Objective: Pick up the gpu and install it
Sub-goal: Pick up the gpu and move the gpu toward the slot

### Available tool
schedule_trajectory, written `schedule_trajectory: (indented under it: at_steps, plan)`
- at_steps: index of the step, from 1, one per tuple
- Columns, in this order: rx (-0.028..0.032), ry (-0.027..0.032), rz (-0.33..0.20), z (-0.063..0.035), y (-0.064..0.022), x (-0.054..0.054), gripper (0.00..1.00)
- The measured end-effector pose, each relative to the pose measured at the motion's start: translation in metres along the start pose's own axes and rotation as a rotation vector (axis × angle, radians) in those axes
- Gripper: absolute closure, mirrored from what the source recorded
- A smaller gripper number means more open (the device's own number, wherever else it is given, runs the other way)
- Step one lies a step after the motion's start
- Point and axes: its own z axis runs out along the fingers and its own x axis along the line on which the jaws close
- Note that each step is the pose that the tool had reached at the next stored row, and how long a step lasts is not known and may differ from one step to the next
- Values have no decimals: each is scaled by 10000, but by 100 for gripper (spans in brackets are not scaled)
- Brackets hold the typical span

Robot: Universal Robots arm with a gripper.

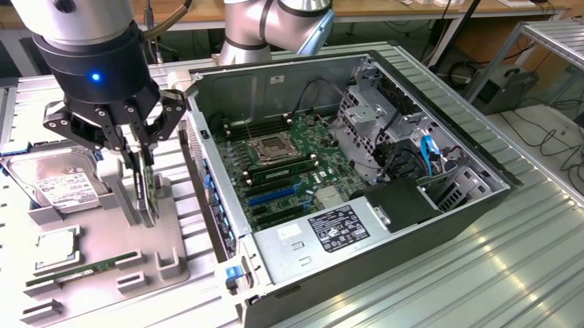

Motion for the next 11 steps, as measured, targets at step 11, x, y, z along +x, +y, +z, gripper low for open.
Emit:
schedule_trajectory:
  at_steps: [11]
  plan:
    - [0, 0, 0, -32, 1, -1, 73]
